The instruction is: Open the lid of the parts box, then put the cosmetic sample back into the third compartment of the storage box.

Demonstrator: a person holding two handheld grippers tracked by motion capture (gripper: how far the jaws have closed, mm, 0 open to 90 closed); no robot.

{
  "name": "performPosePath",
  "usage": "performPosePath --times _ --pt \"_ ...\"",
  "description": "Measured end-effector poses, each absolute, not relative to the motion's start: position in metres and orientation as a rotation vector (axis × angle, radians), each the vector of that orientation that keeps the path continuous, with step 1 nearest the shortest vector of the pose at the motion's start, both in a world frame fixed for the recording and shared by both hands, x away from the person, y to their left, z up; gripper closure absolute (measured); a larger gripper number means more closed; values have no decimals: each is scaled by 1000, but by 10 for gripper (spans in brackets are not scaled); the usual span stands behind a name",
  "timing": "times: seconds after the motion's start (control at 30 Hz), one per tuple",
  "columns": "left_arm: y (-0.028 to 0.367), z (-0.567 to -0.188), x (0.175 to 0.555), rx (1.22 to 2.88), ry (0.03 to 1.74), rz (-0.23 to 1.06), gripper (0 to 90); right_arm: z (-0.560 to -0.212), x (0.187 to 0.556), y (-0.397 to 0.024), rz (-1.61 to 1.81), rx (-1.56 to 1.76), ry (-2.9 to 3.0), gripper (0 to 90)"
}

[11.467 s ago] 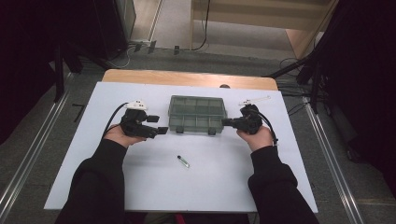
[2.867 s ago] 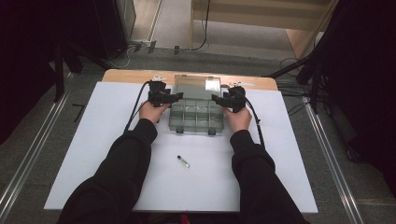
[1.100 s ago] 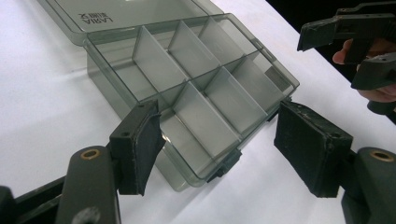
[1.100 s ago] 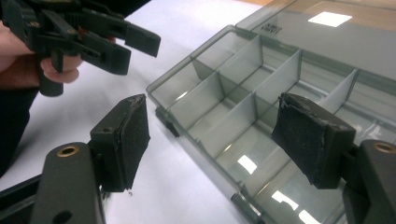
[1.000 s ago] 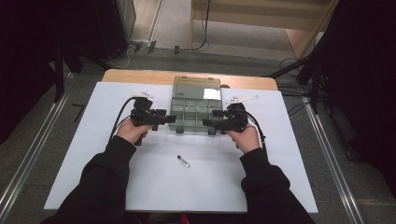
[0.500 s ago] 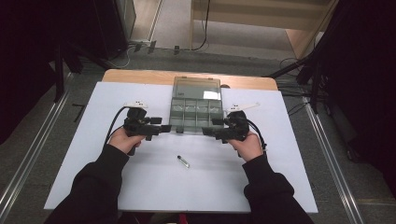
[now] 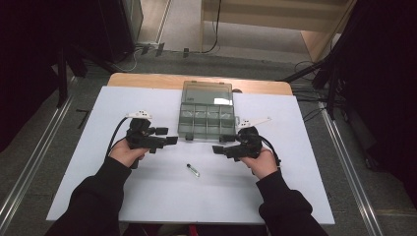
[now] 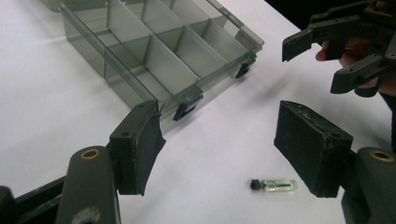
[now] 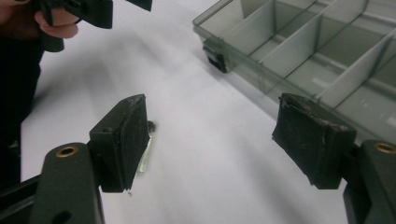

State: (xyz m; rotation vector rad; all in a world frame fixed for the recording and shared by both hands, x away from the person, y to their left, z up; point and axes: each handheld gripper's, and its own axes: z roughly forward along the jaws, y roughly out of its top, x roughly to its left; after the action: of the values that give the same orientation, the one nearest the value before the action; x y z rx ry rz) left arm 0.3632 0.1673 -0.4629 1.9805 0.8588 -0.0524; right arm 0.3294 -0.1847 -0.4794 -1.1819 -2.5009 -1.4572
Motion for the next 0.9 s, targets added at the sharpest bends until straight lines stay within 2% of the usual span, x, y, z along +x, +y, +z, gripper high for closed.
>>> performPosePath --times 0.5,0.9 --pt "182 -469 342 2005 851 -38 313 -483 310 -189 -1410 -1171 -2496 273" --pt "183 -473 324 2018 777 -33 313 -485 296 -189 -1401 -1135 -2496 272"
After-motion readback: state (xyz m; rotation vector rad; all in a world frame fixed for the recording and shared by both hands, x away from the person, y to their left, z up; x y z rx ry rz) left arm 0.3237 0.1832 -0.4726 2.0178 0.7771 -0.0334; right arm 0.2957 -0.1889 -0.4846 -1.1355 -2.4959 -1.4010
